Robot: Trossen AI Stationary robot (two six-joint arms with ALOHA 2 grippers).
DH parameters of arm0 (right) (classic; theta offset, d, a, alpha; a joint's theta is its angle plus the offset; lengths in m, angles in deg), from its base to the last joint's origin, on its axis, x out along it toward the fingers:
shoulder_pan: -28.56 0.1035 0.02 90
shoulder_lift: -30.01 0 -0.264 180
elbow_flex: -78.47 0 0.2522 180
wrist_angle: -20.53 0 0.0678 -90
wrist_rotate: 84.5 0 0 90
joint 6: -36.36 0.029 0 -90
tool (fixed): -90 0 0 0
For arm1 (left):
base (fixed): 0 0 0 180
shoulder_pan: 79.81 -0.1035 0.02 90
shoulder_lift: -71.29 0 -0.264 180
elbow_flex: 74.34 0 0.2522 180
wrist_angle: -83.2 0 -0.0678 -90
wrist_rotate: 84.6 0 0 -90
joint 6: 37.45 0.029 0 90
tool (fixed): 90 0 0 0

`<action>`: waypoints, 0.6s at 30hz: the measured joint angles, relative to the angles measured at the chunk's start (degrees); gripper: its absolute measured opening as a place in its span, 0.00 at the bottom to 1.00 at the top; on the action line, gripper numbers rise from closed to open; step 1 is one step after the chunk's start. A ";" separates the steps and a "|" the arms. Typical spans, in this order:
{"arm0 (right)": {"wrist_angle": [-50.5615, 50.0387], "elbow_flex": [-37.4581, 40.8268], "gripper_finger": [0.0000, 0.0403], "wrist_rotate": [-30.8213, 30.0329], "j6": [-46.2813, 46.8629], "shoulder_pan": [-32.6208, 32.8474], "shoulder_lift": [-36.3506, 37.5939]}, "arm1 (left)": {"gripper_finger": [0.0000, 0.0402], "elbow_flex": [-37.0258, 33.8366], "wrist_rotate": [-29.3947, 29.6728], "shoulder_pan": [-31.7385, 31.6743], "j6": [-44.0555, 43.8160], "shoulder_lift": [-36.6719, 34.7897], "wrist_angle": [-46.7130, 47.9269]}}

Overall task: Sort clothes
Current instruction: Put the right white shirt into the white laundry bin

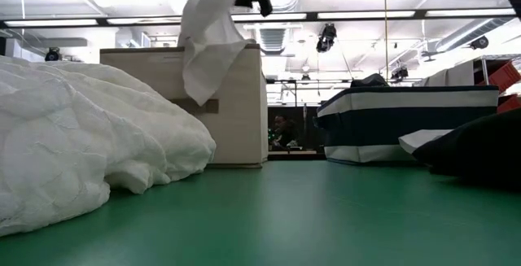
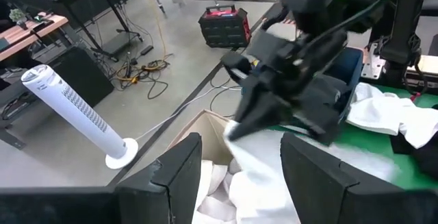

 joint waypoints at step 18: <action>-0.36 0.04 0.09 -6.32 -6.51 -3.24 -7.27 | 0.44 0.00 0.96 -0.01 -0.02 -0.02 -0.13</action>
